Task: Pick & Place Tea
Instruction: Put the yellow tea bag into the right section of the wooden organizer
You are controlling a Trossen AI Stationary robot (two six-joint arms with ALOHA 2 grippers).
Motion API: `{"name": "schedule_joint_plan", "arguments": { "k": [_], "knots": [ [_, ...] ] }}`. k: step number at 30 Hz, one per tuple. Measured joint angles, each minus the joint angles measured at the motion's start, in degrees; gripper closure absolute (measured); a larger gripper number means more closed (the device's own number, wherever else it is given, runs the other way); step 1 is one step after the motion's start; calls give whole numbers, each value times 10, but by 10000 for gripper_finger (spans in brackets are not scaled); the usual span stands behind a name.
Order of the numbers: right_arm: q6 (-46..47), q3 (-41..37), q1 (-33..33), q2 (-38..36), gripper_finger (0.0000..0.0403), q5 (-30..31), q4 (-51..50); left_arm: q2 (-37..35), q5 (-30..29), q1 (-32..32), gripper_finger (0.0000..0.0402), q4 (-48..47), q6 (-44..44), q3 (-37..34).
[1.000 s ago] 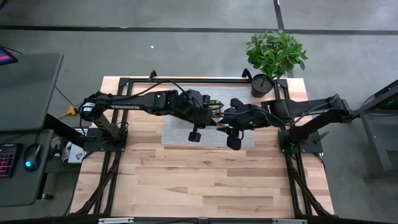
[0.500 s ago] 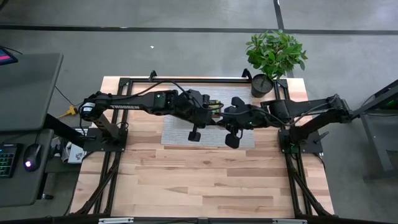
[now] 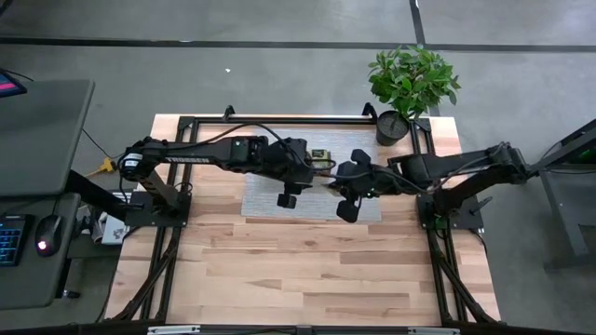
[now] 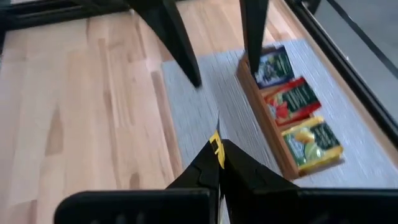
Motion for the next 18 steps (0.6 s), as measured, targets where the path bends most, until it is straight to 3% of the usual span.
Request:
{"name": "schedule_joint_plan", "arguments": {
  "k": [4, 10, 18],
  "knots": [
    [33, -81, 0, -41, 402, 14, 65, 0, -36, 0, 207, -35, 0, -1],
    [73, -244, 0, -130, 402, 37, 262, -35, -23, 0, 203, 37, -8, -73],
    [84, -393, -10, -164, 403, 45, 509, -188, -8, 0, 202, 238, -104, -337]
  ]
}}
